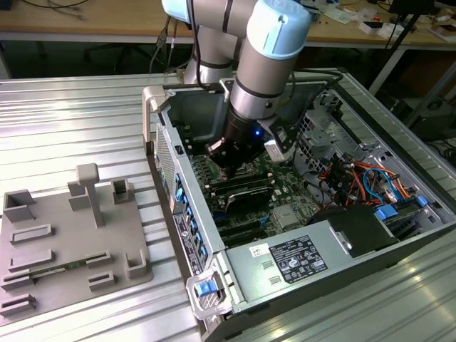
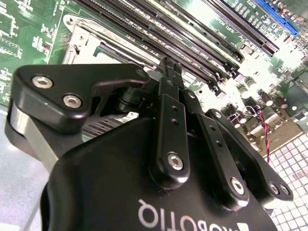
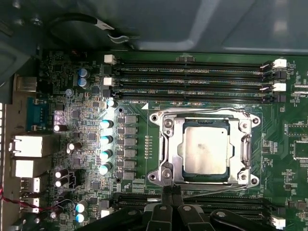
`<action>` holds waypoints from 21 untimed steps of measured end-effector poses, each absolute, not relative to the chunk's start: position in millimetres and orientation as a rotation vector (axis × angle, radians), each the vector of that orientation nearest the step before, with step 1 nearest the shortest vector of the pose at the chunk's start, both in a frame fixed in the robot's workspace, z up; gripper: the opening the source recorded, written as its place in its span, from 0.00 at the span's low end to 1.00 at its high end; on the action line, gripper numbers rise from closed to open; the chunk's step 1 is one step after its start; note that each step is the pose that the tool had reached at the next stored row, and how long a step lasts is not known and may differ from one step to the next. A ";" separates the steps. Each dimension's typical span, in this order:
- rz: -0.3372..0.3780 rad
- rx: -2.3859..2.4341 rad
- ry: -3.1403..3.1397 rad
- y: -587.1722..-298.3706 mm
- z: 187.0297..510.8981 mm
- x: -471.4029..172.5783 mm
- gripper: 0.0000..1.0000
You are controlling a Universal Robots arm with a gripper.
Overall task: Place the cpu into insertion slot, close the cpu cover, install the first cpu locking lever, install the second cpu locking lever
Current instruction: 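Install the second cpu locking lever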
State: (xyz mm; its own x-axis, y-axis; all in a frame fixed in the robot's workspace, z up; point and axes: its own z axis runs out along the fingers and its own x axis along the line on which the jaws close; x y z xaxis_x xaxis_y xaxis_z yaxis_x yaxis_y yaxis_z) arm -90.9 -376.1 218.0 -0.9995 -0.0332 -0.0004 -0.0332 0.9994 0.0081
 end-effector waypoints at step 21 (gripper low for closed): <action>0.014 -0.055 3.141 -375.1 213.0 -100.5 0.11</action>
